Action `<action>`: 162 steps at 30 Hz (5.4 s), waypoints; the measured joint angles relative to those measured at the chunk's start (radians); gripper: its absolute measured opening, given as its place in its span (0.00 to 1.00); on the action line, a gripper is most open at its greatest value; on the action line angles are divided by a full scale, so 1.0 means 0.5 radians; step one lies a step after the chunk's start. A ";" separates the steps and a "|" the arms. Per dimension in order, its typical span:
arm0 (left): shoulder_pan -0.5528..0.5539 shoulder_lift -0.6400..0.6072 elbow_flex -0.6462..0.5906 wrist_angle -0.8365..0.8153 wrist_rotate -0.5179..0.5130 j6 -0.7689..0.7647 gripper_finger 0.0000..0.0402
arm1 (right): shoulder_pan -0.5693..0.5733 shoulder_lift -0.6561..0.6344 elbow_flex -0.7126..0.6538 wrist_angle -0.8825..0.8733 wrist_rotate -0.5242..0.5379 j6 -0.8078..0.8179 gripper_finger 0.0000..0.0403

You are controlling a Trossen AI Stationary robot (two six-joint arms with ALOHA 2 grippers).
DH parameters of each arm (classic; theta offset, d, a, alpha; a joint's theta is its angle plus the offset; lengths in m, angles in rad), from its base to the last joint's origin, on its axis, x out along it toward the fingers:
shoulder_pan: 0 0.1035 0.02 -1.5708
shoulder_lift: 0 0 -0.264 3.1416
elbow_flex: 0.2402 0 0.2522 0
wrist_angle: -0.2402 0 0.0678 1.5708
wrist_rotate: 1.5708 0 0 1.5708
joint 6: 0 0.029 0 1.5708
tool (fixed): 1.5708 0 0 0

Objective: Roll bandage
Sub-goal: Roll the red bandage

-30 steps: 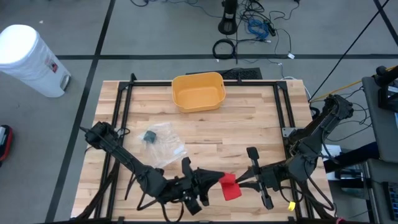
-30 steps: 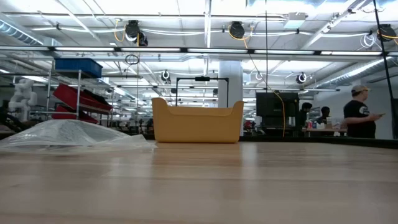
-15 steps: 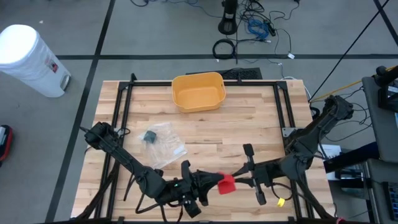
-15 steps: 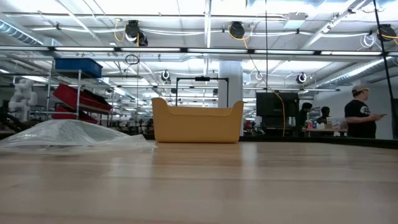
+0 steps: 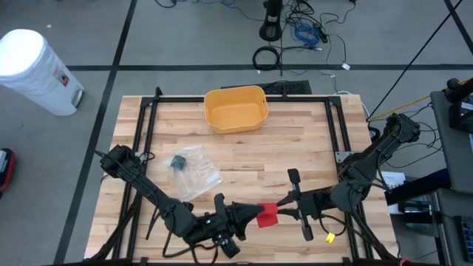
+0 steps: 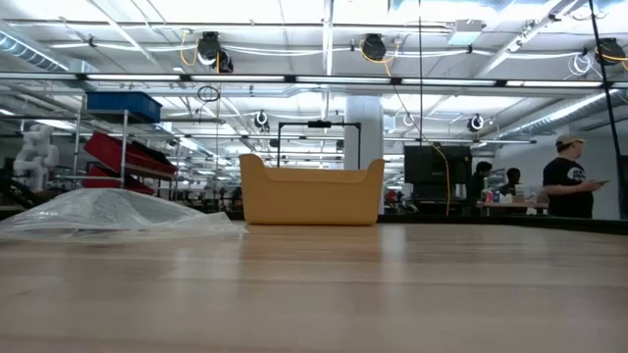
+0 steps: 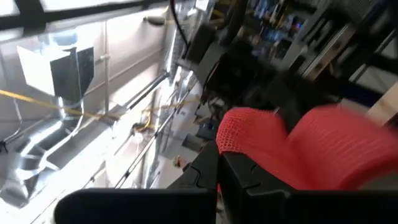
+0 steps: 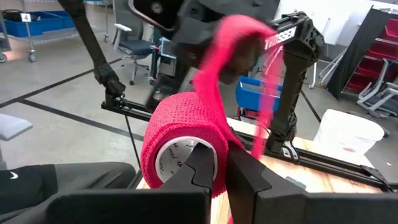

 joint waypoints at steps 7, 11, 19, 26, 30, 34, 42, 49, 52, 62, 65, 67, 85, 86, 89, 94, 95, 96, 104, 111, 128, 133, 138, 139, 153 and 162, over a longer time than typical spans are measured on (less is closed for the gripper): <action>-0.098 0.001 -0.001 -0.050 0.091 -0.008 0.01 | 0.001 0.000 0.000 -0.010 -0.002 -0.003 0.04; -0.129 0.001 -0.001 -0.136 0.086 -0.010 0.09 | 0.000 0.000 0.000 -0.011 -0.004 -0.002 0.04; -0.089 0.001 -0.001 -0.140 -0.533 -0.053 0.32 | 0.005 0.000 0.000 -0.014 0.000 -0.002 0.04; -0.110 -0.075 -0.001 -0.129 -0.662 -0.266 0.38 | 0.010 0.000 0.000 -0.014 -0.001 -0.001 0.04; -0.192 -0.100 -0.001 -0.134 -0.662 -0.585 0.38 | 0.033 -0.022 0.000 -0.014 -0.002 -0.041 0.04; -0.288 -0.107 0.000 -0.241 -0.662 -0.956 0.38 | 0.038 -0.074 0.000 -0.006 -0.004 -0.055 0.04; -0.408 -0.102 0.000 -0.916 -0.568 -2.059 0.38 | 0.056 -0.085 0.000 0.005 -0.005 -0.069 0.04; -0.330 -0.041 -0.187 -1.241 -0.120 -3.093 0.38 | 0.055 -0.085 0.000 0.053 0.001 -0.123 0.04; -0.314 0.057 -0.249 -1.253 -0.197 -3.196 0.38 | 0.055 -0.085 0.005 0.058 0.001 -0.147 0.04; -0.237 0.367 -0.257 -1.146 -0.101 -3.619 0.62 | 0.058 -0.095 0.008 0.094 0.004 -0.205 0.04; -0.215 0.442 -0.255 -1.131 -0.186 -3.665 0.71 | 0.058 -0.095 0.008 0.098 0.006 -0.211 0.04; -0.190 0.495 -0.255 -1.135 -0.180 -3.673 0.75 | 0.058 -0.095 0.008 0.097 0.006 -0.212 0.04; 0.044 0.753 -0.255 -0.742 0.159 -3.675 0.81 | 0.058 -0.095 0.008 0.110 0.008 -0.229 0.04; 0.046 0.757 -0.255 -0.747 0.157 -3.672 0.81 | 0.058 -0.095 0.008 0.110 0.009 -0.233 0.04; 0.045 0.774 -0.254 -0.749 0.157 -3.674 0.80 | 0.059 -0.095 0.008 0.110 0.008 -0.234 0.04; 0.045 0.788 -0.254 -0.703 0.183 -3.661 0.73 | 0.059 -0.095 0.008 0.111 0.008 -0.234 0.04; 0.047 0.788 -0.254 -0.701 0.185 -3.667 0.72 | 0.059 -0.095 0.008 0.112 0.008 -0.234 0.04; 0.049 0.788 -0.254 -0.700 0.188 -3.672 0.71 | 0.058 -0.095 0.008 0.113 0.008 -0.234 0.04; 0.060 0.789 -0.254 -0.616 0.237 -3.678 0.70 | 0.058 -0.095 0.008 0.116 0.008 -0.241 0.04; 0.059 0.789 -0.254 -0.619 0.242 -3.675 0.66 | 0.058 -0.095 0.009 0.118 0.007 -0.243 0.04; 0.139 0.789 -0.254 -0.501 0.389 -3.608 0.39 | 0.058 -0.095 0.012 0.143 0.008 -0.272 0.04; 0.162 0.789 -0.254 -0.518 0.388 -3.600 0.20 | 0.058 -0.095 0.012 0.143 0.008 -0.272 0.04; 0.160 0.789 -0.254 -0.550 0.204 -3.444 0.02 | 0.058 -0.095 0.012 0.143 0.008 -0.278 0.04; 0.159 0.789 -0.255 -0.554 0.144 -3.405 0.02 | 0.058 -0.095 0.012 0.142 0.007 -0.279 0.04; 0.191 0.402 -0.256 -0.559 -0.759 -2.061 0.01 | 0.058 -0.095 0.011 0.144 0.007 -0.279 0.04; 0.195 -0.204 -0.255 -0.555 -0.800 -1.463 0.01 | 0.058 -0.095 0.011 0.157 0.006 -0.297 0.04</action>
